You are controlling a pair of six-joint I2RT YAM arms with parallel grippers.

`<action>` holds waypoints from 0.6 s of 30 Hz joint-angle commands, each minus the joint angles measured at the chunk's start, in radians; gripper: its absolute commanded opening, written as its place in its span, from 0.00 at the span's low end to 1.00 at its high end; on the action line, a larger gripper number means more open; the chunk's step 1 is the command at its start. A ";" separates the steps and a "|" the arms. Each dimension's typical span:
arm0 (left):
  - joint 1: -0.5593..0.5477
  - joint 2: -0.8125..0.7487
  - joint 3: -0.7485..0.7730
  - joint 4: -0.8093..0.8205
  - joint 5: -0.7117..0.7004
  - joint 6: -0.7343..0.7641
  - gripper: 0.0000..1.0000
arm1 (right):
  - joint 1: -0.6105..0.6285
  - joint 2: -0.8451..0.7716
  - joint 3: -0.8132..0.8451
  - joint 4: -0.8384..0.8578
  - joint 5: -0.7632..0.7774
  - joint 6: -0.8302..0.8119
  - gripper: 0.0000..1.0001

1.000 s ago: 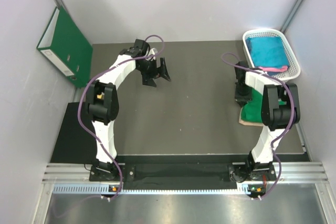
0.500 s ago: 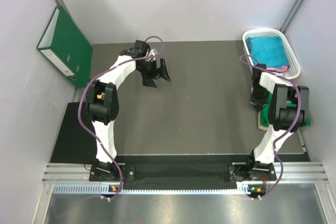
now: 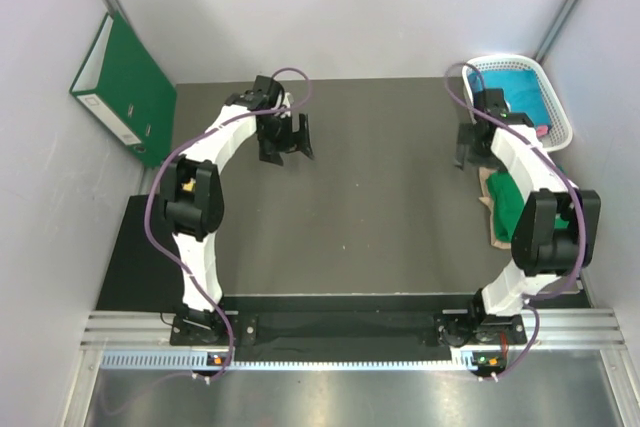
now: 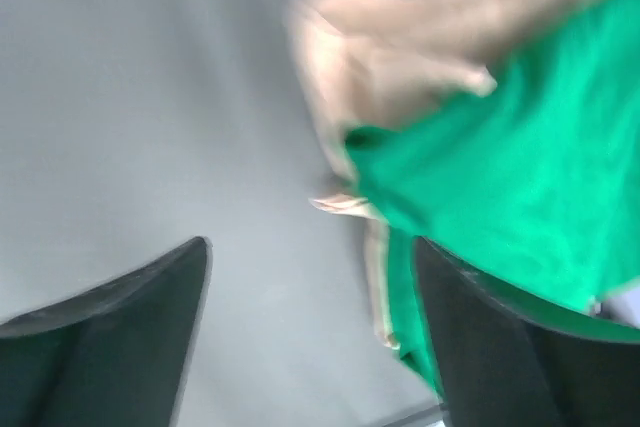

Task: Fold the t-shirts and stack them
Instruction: Put the neatly folded tshirt into the corner of the board with the right arm

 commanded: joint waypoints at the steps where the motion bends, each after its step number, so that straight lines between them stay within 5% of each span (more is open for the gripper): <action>1: 0.021 -0.095 0.008 -0.062 -0.186 0.078 0.98 | 0.126 -0.056 0.140 0.075 -0.056 -0.033 0.92; 2: 0.027 -0.091 0.008 -0.073 -0.211 0.080 0.98 | 0.167 -0.045 0.158 0.086 -0.062 -0.033 0.99; 11: 0.072 -0.054 -0.010 -0.181 -0.576 0.098 0.98 | 0.359 0.161 0.364 0.081 -0.096 -0.024 1.00; 18: 0.137 -0.094 -0.111 -0.133 -0.524 0.100 0.98 | 0.416 0.244 0.413 0.087 -0.124 -0.008 1.00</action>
